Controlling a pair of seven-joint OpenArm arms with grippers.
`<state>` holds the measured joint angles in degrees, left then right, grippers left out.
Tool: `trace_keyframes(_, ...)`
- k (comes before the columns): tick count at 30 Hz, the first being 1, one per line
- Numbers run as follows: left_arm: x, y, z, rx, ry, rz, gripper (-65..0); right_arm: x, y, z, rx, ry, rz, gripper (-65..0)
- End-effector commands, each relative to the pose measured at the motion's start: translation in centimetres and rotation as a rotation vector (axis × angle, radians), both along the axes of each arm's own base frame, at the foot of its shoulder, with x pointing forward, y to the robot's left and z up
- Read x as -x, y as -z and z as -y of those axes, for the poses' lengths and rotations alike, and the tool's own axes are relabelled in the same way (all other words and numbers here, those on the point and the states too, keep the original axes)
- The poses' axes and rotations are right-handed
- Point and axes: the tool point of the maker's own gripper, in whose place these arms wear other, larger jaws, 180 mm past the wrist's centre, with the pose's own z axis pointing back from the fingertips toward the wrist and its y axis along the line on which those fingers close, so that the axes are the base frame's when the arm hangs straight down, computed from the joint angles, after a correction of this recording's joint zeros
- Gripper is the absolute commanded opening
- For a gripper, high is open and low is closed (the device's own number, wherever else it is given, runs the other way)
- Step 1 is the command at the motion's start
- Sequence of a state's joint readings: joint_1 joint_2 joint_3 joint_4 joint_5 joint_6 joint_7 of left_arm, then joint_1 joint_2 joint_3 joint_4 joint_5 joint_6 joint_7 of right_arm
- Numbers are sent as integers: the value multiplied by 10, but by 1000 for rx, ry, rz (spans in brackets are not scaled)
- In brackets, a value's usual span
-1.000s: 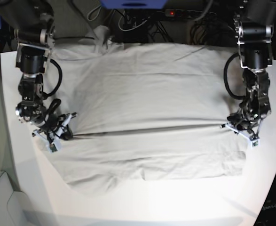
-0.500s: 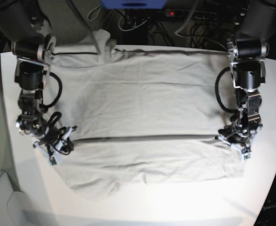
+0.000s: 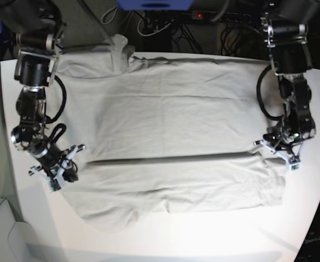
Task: Layout the t-shirt on the table in an organized manner, then fold the t-shirt properly
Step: 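Lift the pinched fabric and fold it toward the collar with both grippers, then release the fabric and raise both grippers above the t-shirt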
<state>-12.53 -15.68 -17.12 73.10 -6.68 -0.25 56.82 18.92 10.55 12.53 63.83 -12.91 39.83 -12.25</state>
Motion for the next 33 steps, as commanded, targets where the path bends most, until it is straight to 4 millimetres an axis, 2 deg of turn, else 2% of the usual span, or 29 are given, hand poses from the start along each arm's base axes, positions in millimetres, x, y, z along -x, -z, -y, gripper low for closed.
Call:
trace_keyframes(1,-8,-21,-10,-18,-18,61,-514,-6,-20,5,10,3,50,-602)
trace_keyframes(4,12,-17,-16,-18,-41,31,-514,7,-12,-10,18,-1,10,-602)
trace_keyframes(11,49,11,-17,-23,-41,-57,-514,52,5,-22,85,10,-91,-602)
trace_keyframes(14,55,18,-16,-28,-36,-71,-514,72,15,-21,112,14,-138,-602)
trace_keyframes(17,58,20,-18,-46,-30,-48,-514,83,26,-23,107,10,-168,-602)
trace_keyframes(20,59,24,-18,-49,-26,-50,-514,88,41,-23,94,12,-211,-602)
trace_keyframes(24,73,49,-23,-25,-55,-125,-514,84,57,-21,76,15,-260,-602)
trace_keyframes(27,81,62,-26,-20,-62,-155,-514,77,61,-22,57,14,-268,-602)
trace_keyframes(30,83,67,-30,-35,-63,-134,-514,77,66,-21,47,12,-271,-602)
trace_keyframes(33,93,78,-33,-33,-73,-157,-514,76,67,-23,45,5,-269,-602)
